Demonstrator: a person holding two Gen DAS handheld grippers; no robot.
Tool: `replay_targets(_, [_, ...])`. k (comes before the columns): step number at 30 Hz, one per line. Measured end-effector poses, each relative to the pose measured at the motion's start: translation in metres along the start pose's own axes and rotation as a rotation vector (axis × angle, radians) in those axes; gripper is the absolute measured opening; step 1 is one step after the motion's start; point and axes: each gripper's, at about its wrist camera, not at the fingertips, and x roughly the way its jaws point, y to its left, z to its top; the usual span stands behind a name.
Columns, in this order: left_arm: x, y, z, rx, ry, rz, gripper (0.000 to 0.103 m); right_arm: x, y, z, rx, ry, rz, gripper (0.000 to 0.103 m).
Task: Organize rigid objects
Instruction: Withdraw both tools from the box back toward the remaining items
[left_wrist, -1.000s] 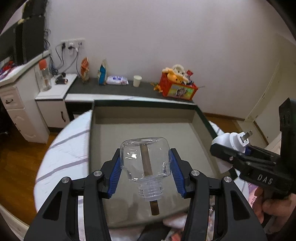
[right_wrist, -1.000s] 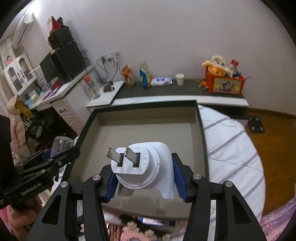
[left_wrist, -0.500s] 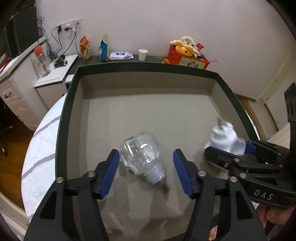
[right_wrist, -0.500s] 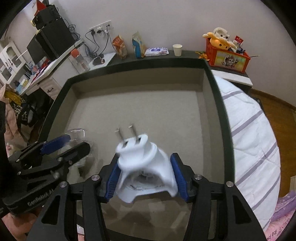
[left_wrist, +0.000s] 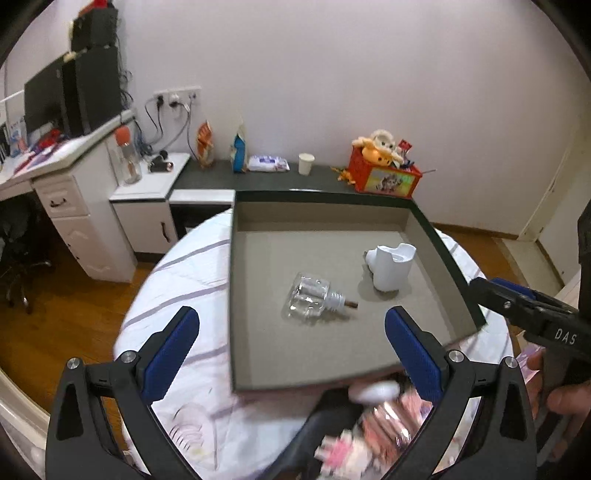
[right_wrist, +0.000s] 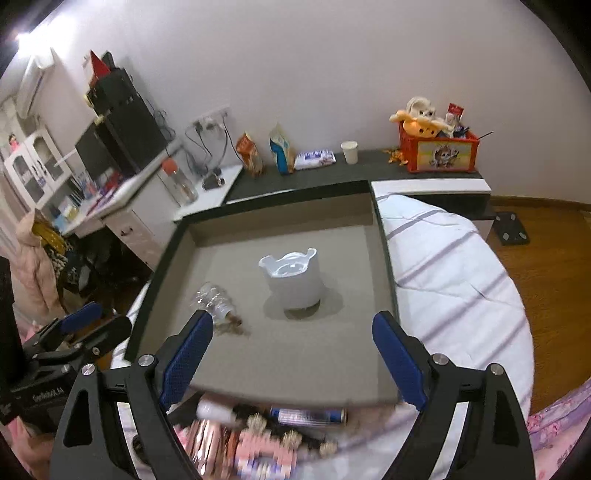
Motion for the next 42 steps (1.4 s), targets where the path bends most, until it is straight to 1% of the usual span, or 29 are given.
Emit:
replay_targets(1, [-0.007,0.001,-0.003,-0.003,-0.006,0.004,0.102,-0.011,0.001,-0.007,0.001,-0.014,0.006,0.09])
replay_targets(4, [-0.029,0.003,-0.017,-0.002,-0.028,0.022,0.103,-0.026,0.005,-0.019,0.005,-0.03,0.008,0.09])
replay_targets(9, [-0.054,0.003,-0.038,-0.021,-0.046,0.085,0.103,-0.048,0.006,-0.043,0.023,-0.045,0.013,0.09])
replay_targets(11, [-0.062,0.003,-0.047,-0.03,-0.048,0.078,0.103,-0.054,0.008,-0.051,0.025,-0.049,0.018,0.09])
replay_targets(16, [-0.082,-0.002,-0.068,-0.029,-0.048,0.096,0.103,-0.073,0.012,-0.074,0.022,-0.064,-0.001,0.091])
replay_targets(23, [-0.095,-0.011,-0.093,-0.022,-0.04,0.098,0.103,-0.091,0.006,-0.101,0.038,-0.072,0.002,0.091])
replay_targets(27, [-0.099,-0.01,-0.109,-0.032,-0.03,0.098,0.103,-0.093,0.004,-0.116,0.029,-0.047,-0.037,0.091])
replay_targets(29, [-0.098,-0.008,-0.12,-0.045,-0.014,0.094,0.103,-0.092,0.001,-0.125,0.034,-0.025,-0.034,0.091])
replay_targets(33, [-0.096,-0.004,-0.135,-0.052,0.009,0.094,0.103,-0.091,-0.002,-0.139,0.025,0.0,-0.056,0.091])
replay_targets(38, [-0.097,-0.001,-0.146,-0.062,0.022,0.094,0.103,-0.091,0.003,-0.144,0.002,0.017,-0.062,0.091])
replay_targets(42, [-0.095,-0.006,-0.151,-0.05,0.023,0.09,0.103,-0.089,0.007,-0.143,-0.015,0.023,-0.071,0.091])
